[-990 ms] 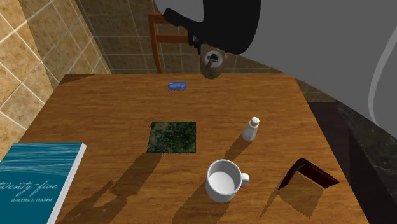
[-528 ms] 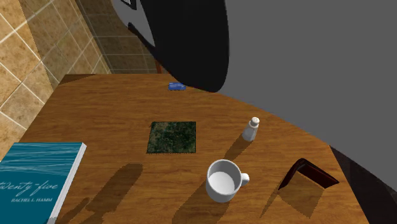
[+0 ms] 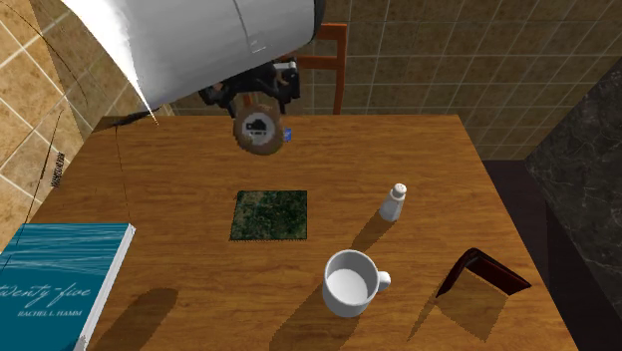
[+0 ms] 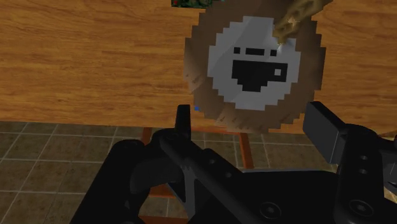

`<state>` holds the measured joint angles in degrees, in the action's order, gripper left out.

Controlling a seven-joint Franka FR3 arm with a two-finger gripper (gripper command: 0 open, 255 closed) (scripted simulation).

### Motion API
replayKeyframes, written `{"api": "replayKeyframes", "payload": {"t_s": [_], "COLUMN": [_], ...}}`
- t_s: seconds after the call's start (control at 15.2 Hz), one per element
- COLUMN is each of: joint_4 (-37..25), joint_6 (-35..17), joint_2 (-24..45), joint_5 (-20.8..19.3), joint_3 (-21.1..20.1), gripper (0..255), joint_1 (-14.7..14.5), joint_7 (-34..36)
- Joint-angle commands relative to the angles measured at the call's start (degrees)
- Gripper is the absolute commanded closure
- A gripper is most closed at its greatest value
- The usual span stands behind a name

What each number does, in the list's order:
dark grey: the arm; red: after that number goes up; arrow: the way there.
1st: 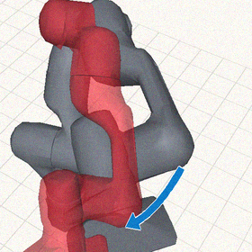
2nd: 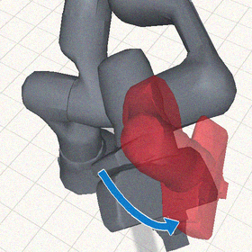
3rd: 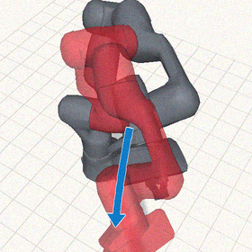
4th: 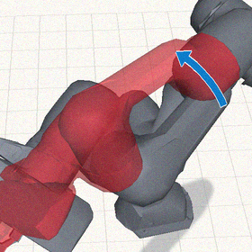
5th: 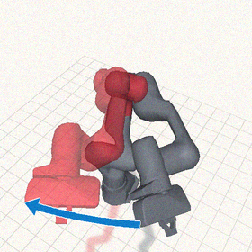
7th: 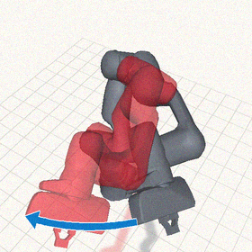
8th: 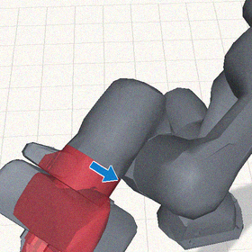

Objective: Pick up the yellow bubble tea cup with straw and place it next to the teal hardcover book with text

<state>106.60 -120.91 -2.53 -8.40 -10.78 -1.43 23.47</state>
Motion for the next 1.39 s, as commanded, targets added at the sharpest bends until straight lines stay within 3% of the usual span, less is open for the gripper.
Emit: {"api": "replayKeyframes", "payload": {"t_s": [0.0,0.59,1.19,1.32], "joint_4": [1.1,2.2,-2.0,-0.5], "joint_6": [0.3,3.1,7.5,6.0], "joint_2": [-1.0,-2.9,0.0,0.0], "joint_5": [-0.6,-3.0,-6.4,-6.5], "joint_3": [-1.5,-8.2,-15.3,-15.3], "gripper": [255,255,255,255], "joint_1": [-1.3,-6.5,-11.9,-11.9], "joint_7": [3.1,15.7,28.6,29.0]}}
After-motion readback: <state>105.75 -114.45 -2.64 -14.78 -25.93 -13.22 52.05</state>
